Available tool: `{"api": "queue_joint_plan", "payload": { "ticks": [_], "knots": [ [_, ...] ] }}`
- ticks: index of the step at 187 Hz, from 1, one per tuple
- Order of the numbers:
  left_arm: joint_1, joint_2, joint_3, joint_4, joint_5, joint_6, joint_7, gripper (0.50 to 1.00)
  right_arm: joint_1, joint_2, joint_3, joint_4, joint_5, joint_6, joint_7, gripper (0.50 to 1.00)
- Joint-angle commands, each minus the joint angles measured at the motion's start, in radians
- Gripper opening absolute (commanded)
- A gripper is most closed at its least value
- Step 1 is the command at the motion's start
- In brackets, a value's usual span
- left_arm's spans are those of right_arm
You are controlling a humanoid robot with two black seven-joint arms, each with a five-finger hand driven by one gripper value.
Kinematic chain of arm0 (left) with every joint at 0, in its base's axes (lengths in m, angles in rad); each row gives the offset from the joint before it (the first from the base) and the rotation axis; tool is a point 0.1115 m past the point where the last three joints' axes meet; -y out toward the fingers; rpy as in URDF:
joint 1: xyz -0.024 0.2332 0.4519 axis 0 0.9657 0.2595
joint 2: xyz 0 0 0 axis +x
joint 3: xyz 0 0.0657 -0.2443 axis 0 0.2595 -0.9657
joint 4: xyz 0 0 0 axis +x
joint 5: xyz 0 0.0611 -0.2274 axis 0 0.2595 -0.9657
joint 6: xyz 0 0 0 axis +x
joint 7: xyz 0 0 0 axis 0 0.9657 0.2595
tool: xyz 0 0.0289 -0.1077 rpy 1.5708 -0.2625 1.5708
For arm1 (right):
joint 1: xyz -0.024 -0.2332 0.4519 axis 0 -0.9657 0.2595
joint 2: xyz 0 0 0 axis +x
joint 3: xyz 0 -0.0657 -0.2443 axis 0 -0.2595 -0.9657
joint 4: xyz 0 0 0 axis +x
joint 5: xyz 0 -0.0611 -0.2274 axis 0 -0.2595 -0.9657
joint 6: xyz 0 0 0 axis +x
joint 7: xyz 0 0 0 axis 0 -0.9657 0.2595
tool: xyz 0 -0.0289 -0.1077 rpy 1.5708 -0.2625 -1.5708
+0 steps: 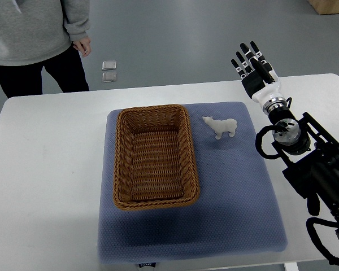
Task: Place white bear in brown basket with right hand
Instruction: 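Move the right hand over the white polar bear figurine, then lower the right hand and grasp the white polar bear figurine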
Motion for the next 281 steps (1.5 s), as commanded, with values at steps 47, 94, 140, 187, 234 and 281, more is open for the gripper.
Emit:
{"api": "queue_joint_plan", "payload": {
  "ticks": [47, 94, 140, 187, 234, 281],
  "knots": [
    [0.0, 0.0, 0.0, 0.001, -0.002, 0.0, -0.001, 1.0, 0.004, 0.0, -0.032, 0.003, -0.002, 0.0, -0.002, 0.93],
    [0.0, 0.0, 0.0, 0.001, -0.002, 0.0, -0.001, 1.0, 0.04, -0.058, -0.13, 0.012, -0.043, -0.003, -0.021, 0.93],
    [0.0, 0.0, 0.0, 0.001, 0.0, 0.0, -0.001, 1.0, 0.19, -0.239, -0.408, 0.014, -0.308, 0.006, -0.133, 0.93],
    [0.0, 0.0, 0.0, -0.001, 0.0, 0.0, 0.001, 1.0, 0.501, -0.443, -0.925, 0.08, -0.562, 0.194, -0.232, 0.93],
    [0.0, 0.0, 0.0, -0.001, 0.0, 0.0, -0.001, 1.0, 0.84, -0.472, -1.408, 0.204, -0.666, 0.329, -0.328, 0.93],
    [0.0, 0.0, 0.0, -0.002, 0.0, 0.0, -0.001, 1.0, 0.808, -0.408, -1.416, 0.204, -0.674, 0.31, -0.397, 0.928]
  ]
}}
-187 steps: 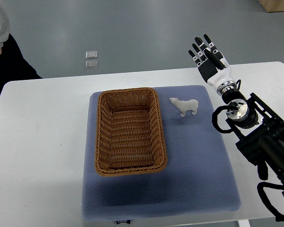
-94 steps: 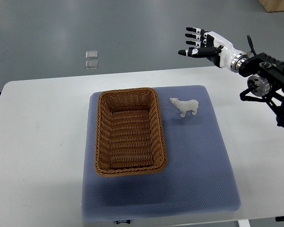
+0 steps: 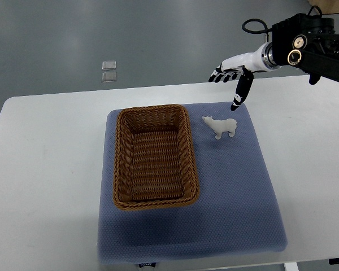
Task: Place white bear in brown basket with right hand
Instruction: 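Lower the right hand and grasp the white polar bear figurine, then lift the polar bear figurine with the right hand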
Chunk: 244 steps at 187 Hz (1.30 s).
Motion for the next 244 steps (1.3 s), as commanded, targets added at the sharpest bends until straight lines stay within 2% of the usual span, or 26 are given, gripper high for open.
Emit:
{"api": "queue_joint_plan", "payload": {
  "ticks": [1, 71, 95, 130, 186, 227, 232, 244],
  "knots": [
    [0.0, 0.0, 0.0, 0.002, 0.0, 0.0, 0.001, 1.0, -0.029, 0.016, -0.001, 0.0, -0.004, -0.014, -0.009, 0.928],
    [0.0, 0.0, 0.0, 0.002, 0.0, 0.0, 0.001, 1.0, -0.146, 0.055, -0.003, -0.025, -0.021, -0.157, -0.007, 0.919],
    [0.0, 0.0, 0.0, 0.004, 0.0, 0.0, 0.001, 1.0, -0.181, 0.081, -0.003, -0.049, -0.05, -0.199, -0.006, 0.899],
    [0.0, 0.0, 0.0, 0.004, 0.0, 0.0, 0.001, 1.0, -0.208, 0.095, -0.003, -0.06, -0.061, -0.222, -0.006, 0.834],
    [0.0, 0.0, 0.0, 0.004, 0.0, 0.0, 0.001, 1.0, -0.228, 0.107, -0.004, -0.074, -0.066, -0.222, -0.004, 0.789],
    [0.0, 0.0, 0.0, 0.004, 0.0, 0.0, 0.001, 1.0, -0.236, 0.108, -0.004, -0.077, -0.09, -0.223, -0.003, 0.674],
    [0.0, 0.0, 0.0, 0.004, 0.0, 0.0, 0.0, 1.0, -0.241, 0.11, -0.004, -0.081, -0.095, -0.223, -0.003, 0.646],
    [0.0, 0.0, 0.0, 0.004, 0.0, 0.0, 0.0, 1.0, -0.247, 0.115, -0.004, -0.086, -0.102, -0.223, 0.0, 0.621]
  ]
}}
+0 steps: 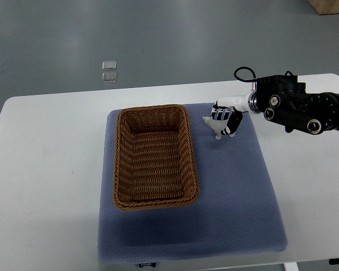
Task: Place white bear in brown basket with right hand
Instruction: 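Lift the polar bear figurine with the right hand, then carry the figurine over the wicker basket and release it inside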
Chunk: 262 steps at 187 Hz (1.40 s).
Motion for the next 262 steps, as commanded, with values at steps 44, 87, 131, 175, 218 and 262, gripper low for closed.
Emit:
{"api": "queue_joint_plan", "payload": {
  "ticks": [44, 87, 131, 175, 218, 262],
  "knots": [
    [0.0, 0.0, 0.0, 0.0, 0.0, 0.0, -0.001, 1.0, -0.008, -0.002, 0.001, -0.008, -0.018, -0.007, 0.003, 0.5],
    [0.0, 0.0, 0.0, 0.0, 0.0, 0.0, 0.001, 1.0, 0.099, -0.085, 0.012, 0.05, 0.002, 0.024, 0.002, 0.5],
    [0.0, 0.0, 0.0, 0.0, 0.0, 0.0, -0.001, 1.0, 0.318, -0.277, 0.012, 0.267, 0.039, 0.136, -0.002, 0.5],
    [0.0, 0.0, 0.0, -0.005, 0.0, 0.0, -0.001, 1.0, 0.427, -0.343, 0.008, 0.377, 0.074, 0.151, -0.006, 0.5],
    [0.0, 0.0, 0.0, -0.003, 0.0, 0.0, -0.001, 1.0, 0.378, -0.184, 0.009, 0.374, 0.132, -0.006, 0.008, 0.5],
    [0.0, 0.0, 0.002, -0.003, 0.0, 0.0, 0.001, 1.0, 0.282, 0.086, 0.001, 0.278, 0.119, -0.157, 0.026, 0.5]
  ]
}}
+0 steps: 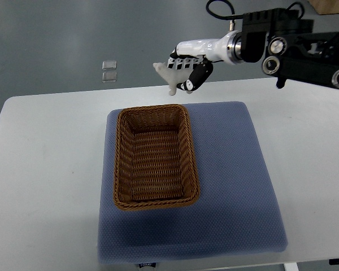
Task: Place white bear in brown basket with right hand
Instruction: 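Carry the figurine over the wicker basket and release it inside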
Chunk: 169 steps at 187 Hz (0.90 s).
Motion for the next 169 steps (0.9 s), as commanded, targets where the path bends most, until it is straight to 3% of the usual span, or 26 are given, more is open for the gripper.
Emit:
{"api": "queue_joint_plan", "payload": {
  "ticks": [1, 25, 65, 161, 169],
  "knots": [
    [0.0, 0.0, 0.0, 0.0, 0.0, 0.0, 0.001, 1.0, -0.041, 0.117, -0.003, -0.051, -0.005, -0.041, 0.011, 0.5],
    [0.0, 0.0, -0.001, 0.001, 0.0, 0.0, 0.001, 1.0, -0.087, 0.217, -0.006, -0.116, -0.011, -0.043, 0.011, 0.5],
    [0.0, 0.0, -0.001, 0.003, 0.0, 0.0, 0.001, 1.0, -0.19, 0.29, -0.006, -0.169, -0.037, -0.057, 0.013, 0.5],
    [-0.002, 0.0, -0.001, 0.003, 0.0, 0.0, 0.001, 1.0, -0.285, 0.332, -0.009, -0.24, -0.126, -0.06, 0.013, 0.5],
    [0.0, 0.0, -0.001, 0.003, 0.0, 0.0, 0.001, 1.0, -0.288, 0.33, -0.011, -0.24, -0.126, -0.06, 0.011, 0.554]
  ]
}}
